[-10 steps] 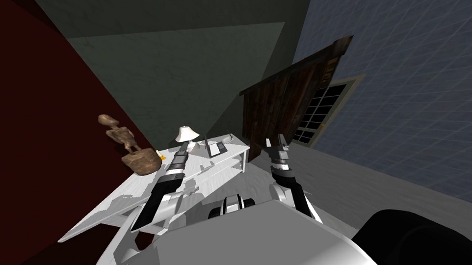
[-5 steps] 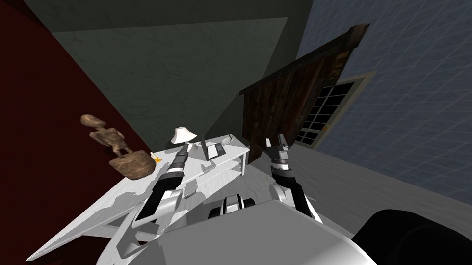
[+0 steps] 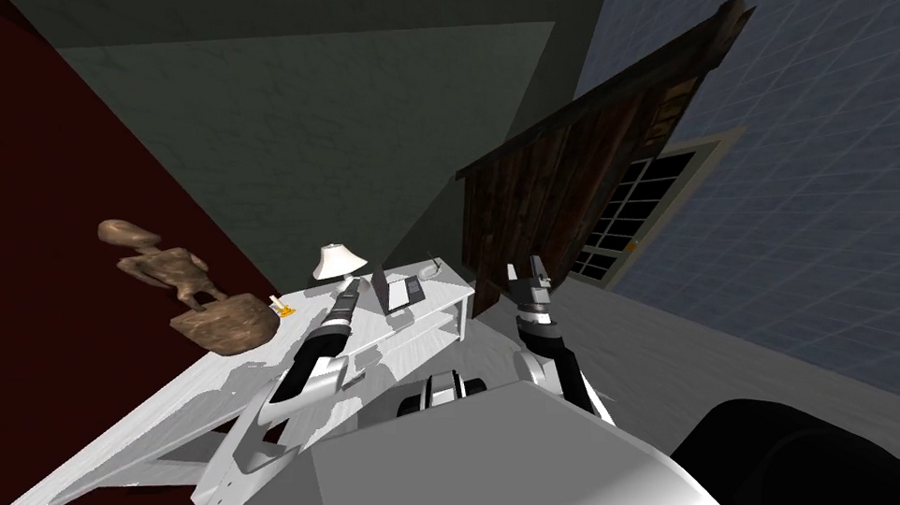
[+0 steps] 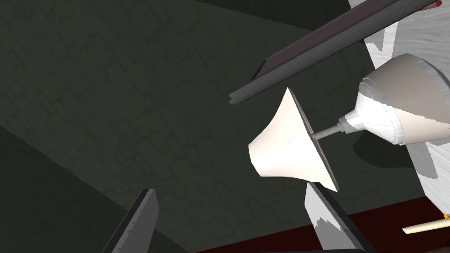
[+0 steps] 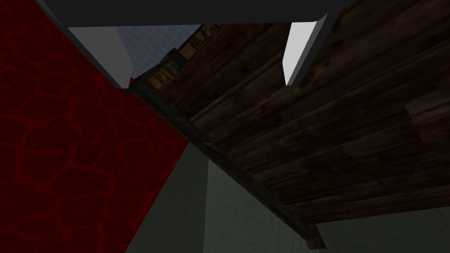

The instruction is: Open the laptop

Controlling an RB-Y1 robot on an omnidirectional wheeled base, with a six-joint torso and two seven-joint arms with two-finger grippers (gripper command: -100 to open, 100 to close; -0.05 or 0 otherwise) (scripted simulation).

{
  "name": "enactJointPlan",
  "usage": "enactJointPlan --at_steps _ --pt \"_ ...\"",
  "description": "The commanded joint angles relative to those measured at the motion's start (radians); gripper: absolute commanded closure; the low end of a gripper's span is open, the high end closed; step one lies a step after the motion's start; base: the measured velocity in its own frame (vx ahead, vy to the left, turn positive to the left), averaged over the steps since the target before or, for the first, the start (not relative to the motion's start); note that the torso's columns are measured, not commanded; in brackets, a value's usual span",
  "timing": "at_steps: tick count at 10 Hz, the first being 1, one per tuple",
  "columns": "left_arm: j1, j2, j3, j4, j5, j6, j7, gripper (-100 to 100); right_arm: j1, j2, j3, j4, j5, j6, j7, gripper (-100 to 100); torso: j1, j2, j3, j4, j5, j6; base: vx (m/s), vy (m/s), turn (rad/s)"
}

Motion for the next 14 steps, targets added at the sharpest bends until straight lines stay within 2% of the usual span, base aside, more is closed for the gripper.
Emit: enactJointPlan --at_steps 1,7,8,9,10,11,14 --pt "-0.016 -0.005 0.011 0.012 -0.006 0.059 -0.011 -100 0.0 0.0 0.0 0.0 0.0 0.0 0.0 0 0.003 0.003 0.002 0.001 0.001 0.0 0.05 -0.052 0.014" --pt "-0.06 -0.021 0.047 0.068 -0.021 0.196 -0.039 -100 0.0 0.0 0.0 0.0 0.0 0.0 0.0 0 0.0 0.001 0.001 0.0 0.0 0.0 0.083 -0.08 0.03" --pt "-0.057 -0.018 0.044 0.06 -0.019 0.184 -0.036 -100 0.0 0.0 0.0 0.0 0.0 0.0 0.0 0 0.001 0.002 0.001 0.001 0.0 0.0 0.028 -0.042 0.008" --pt "-0.062 -0.016 0.048 0.042 -0.019 0.212 -0.039 -100 0.0 0.0 0.0 0.0 0.0 0.0 0.0 0 0.003 0.004 0.002 0.001 0.001 0.0 0.111 0.01 -0.036" --pt "-0.059 -0.016 0.046 0.049 -0.018 0.199 -0.037 -100 0.0 0.0 0.0 0.0 0.0 0.0 0.0 0 0.005 -0.001 0.0 0.0 0.001 0.0 0.07 0.01 -0.007" --pt "-0.06 -0.015 0.047 0.047 -0.018 0.203 -0.038 100 0.0 0.0 0.0 0.0 0.0 0.0 0.0 0 0.003 0.001 0.0 0.0 0.001 0.0 0.008 0.002 0.01" --pt "-0.026 0.037 0.04 0.049 -0.088 0.196 -0.11 100 0.0 0.0 0.0 0.0 0.0 0.0 0.0 0 -0.005 -0.002 0.0 -0.003 0.001 0.003 0.033 -0.1 -0.034"
